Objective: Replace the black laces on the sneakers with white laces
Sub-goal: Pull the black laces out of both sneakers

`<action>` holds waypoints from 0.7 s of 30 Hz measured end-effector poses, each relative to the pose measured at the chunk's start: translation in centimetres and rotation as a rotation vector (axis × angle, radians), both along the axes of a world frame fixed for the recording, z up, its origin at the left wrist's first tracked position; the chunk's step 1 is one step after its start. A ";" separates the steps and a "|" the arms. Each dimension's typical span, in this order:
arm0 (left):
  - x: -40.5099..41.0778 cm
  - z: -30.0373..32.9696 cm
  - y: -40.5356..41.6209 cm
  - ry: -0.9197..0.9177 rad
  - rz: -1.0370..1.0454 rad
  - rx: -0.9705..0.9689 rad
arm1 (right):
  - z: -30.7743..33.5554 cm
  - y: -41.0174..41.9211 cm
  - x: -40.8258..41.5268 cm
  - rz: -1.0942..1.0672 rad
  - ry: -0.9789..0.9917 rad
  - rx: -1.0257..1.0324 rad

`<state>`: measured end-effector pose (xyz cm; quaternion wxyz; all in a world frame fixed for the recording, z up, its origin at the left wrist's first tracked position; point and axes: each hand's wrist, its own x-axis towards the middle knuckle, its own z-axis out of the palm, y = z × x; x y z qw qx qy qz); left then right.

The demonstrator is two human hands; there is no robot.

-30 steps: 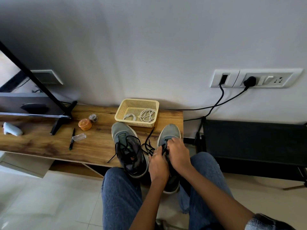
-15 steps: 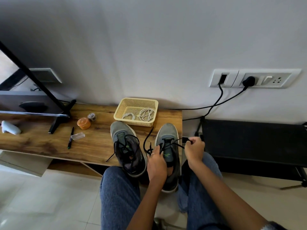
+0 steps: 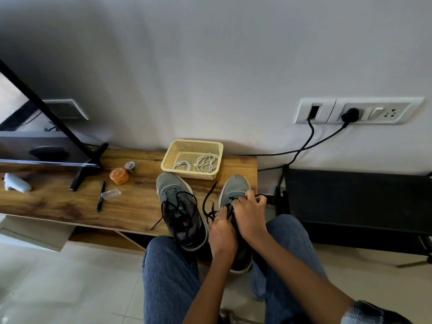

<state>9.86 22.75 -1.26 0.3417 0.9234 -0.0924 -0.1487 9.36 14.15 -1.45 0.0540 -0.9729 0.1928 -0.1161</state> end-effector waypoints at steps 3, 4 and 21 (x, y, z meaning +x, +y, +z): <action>0.0 0.1 0.0 -0.005 -0.002 0.010 | 0.2 -0.1 -0.1 0.019 -0.030 -0.023; -0.1 0.2 0.0 -0.015 -0.004 0.012 | 0.0 -0.2 -0.2 0.028 -0.057 0.013; -0.2 1.0 -0.1 -0.018 0.011 0.033 | 1.4 -5.4 -1.7 -0.610 -0.267 0.637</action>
